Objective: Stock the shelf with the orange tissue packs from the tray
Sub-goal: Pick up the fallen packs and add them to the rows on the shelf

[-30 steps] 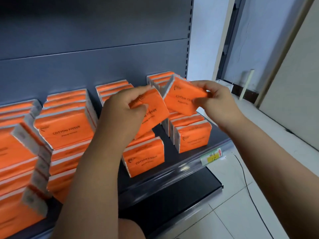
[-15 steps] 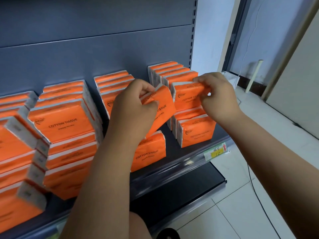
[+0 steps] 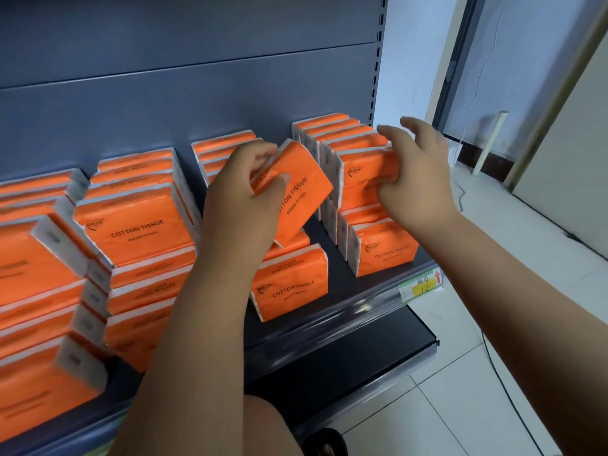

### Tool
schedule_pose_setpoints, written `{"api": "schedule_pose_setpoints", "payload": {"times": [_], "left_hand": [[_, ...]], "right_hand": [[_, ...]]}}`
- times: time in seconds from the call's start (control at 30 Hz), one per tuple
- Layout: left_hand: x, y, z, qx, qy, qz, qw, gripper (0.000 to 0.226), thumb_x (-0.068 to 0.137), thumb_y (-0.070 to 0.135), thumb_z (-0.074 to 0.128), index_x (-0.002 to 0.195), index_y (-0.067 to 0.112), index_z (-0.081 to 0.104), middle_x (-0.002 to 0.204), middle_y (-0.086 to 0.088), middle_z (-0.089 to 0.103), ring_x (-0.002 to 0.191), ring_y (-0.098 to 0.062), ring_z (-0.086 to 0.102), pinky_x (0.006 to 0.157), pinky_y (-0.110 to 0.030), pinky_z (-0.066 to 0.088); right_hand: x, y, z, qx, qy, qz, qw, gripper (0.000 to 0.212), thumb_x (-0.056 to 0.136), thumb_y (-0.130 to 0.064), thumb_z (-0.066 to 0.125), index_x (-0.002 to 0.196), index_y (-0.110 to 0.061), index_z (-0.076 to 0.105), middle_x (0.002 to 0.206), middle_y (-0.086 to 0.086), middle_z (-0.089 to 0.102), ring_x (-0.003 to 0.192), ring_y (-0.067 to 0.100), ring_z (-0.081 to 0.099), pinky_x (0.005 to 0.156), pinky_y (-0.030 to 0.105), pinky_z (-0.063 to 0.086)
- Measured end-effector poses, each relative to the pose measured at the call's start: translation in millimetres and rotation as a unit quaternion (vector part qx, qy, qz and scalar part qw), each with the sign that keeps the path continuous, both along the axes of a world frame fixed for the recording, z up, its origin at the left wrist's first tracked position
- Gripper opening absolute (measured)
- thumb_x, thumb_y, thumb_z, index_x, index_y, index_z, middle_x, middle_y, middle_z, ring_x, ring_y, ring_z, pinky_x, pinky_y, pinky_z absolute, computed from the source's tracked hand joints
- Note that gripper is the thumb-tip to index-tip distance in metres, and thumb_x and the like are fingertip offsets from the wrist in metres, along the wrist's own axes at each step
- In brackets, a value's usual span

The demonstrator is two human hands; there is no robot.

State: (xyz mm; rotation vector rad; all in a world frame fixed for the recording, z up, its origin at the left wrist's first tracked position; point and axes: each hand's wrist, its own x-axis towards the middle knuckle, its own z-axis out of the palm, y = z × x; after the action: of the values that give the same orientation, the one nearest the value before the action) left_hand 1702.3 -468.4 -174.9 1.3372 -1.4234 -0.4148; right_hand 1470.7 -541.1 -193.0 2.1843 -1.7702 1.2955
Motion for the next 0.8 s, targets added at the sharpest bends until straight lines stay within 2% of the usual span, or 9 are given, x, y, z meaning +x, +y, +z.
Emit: {"api": "schedule_pose_setpoints", "payload": {"times": [0.1, 0.2, 0.27, 0.33, 0.4, 0.5, 0.6, 0.7, 0.8], "left_hand": [[8.1, 0.3, -3.0, -0.007, 0.018, -0.002, 1.000, 0.043, 0.103, 0.030, 0.060, 0.141, 0.048, 0.053, 0.139, 0.025, 0.059, 0.129, 0.004, 0.054, 0.107, -0.042, 0.051], [13.9, 0.3, -4.9, -0.011, 0.022, -0.010, 1.000, 0.048, 0.102, 0.030, 0.059, 0.144, 0.052, 0.048, 0.144, 0.021, 0.058, 0.132, 0.004, 0.052, 0.110, -0.042, 0.049], [15.3, 0.0, -4.8, -0.003, 0.004, -0.018, 1.000, 0.044, 0.102, 0.028, 0.059, 0.141, 0.046, 0.054, 0.140, 0.022, 0.059, 0.130, 0.006, 0.052, 0.112, -0.038, 0.046], [15.9, 0.8, -5.2, 0.000, -0.018, -0.023, 1.000, 0.038, 0.101, 0.024, 0.061, 0.136, 0.040, 0.061, 0.133, 0.024, 0.061, 0.123, 0.006, 0.054, 0.109, -0.031, 0.046], [16.6, 2.4, -4.5, -0.002, -0.006, -0.023, 1.000, 0.036, 0.099, 0.021, 0.064, 0.131, 0.038, 0.065, 0.127, 0.025, 0.064, 0.118, 0.008, 0.057, 0.103, -0.025, 0.046], [18.7, 6.2, -0.6, -0.006, 0.047, -0.027, 0.998, 0.040, 0.091, 0.013, 0.072, 0.123, 0.036, 0.069, 0.119, 0.023, 0.069, 0.113, 0.009, 0.061, 0.097, -0.022, 0.048], [21.0, 11.5, 3.6, 0.008, 0.048, -0.052, 0.997, 0.055, 0.082, -0.004, 0.069, 0.120, 0.035, 0.069, 0.118, 0.021, 0.070, 0.112, 0.007, 0.062, 0.100, -0.031, 0.054], [25.4, 13.2, 5.8, 0.001, 0.037, -0.067, 0.997, 0.063, 0.071, -0.007, 0.058, 0.114, 0.038, 0.069, 0.125, 0.019, 0.068, 0.119, 0.004, 0.060, 0.101, -0.039, 0.055], [27.6, 12.2, 4.8, -0.002, 0.094, -0.046, 0.995, 0.063, 0.074, -0.008, 0.056, 0.117, 0.035, 0.068, 0.125, 0.014, 0.068, 0.114, 0.002, 0.064, 0.088, -0.037, 0.059]], "right_hand": [[14.9, 9.2, 4.7, -0.112, 0.092, -0.023, 0.989, 0.064, 0.073, -0.015, 0.042, 0.133, -0.014, 0.064, 0.146, 0.015, 0.053, 0.142, 0.047, 0.036, 0.117, 0.054, 0.033], [36.1, 17.0, 13.9, -0.152, 0.135, 0.064, 0.977, 0.053, 0.081, -0.020, 0.046, 0.128, -0.013, 0.069, 0.132, 0.011, 0.064, 0.129, 0.044, 0.050, 0.108, 0.051, 0.040], [50.8, 28.1, 21.0, -0.102, 0.137, 0.149, 0.974, 0.046, 0.086, -0.027, 0.049, 0.125, -0.013, 0.069, 0.108, 0.008, 0.068, 0.111, 0.036, 0.057, 0.093, 0.048, 0.046], [62.2, 38.0, 24.0, -0.035, 0.144, 0.170, 0.974, 0.044, 0.095, -0.044, 0.045, 0.119, -0.016, 0.069, 0.085, 0.002, 0.058, 0.097, 0.029, 0.055, 0.076, 0.044, 0.048], [68.8, 41.7, 25.8, -0.010, 0.150, 0.158, 0.976, 0.048, 0.093, -0.053, 0.049, 0.125, -0.020, 0.065, 0.087, 0.000, 0.058, 0.098, 0.027, 0.056, 0.072, 0.040, 0.047], [74.2, 40.6, 24.4, 0.050, 0.072, 0.195, 0.977, 0.047, 0.085, -0.046, 0.069, 0.127, -0.025, 0.062, 0.106, 0.000, 0.065, 0.100, 0.018, 0.058, 0.080, 0.036, 0.048], [77.8, 40.7, 20.3, 0.083, -0.020, 0.172, 0.981, 0.036, 0.080, -0.039, 0.083, 0.102, -0.020, 0.062, 0.092, -0.006, 0.066, 0.083, 0.009, 0.058, 0.074, 0.027, 0.047], [79.2, 42.5, 14.8, 0.094, -0.054, 0.159, 0.981, 0.040, 0.078, -0.039, 0.087, 0.095, -0.015, 0.060, 0.083, -0.002, 0.068, 0.078, 0.013, 0.062, 0.072, 0.035, 0.051], [79.7, 43.5, 12.0, 0.078, -0.127, 0.152, 0.977, 0.040, 0.079, -0.037, 0.086, 0.095, -0.013, 0.058, 0.084, 0.004, 0.070, 0.076, 0.019, 0.065, 0.072, 0.042, 0.052]]}}
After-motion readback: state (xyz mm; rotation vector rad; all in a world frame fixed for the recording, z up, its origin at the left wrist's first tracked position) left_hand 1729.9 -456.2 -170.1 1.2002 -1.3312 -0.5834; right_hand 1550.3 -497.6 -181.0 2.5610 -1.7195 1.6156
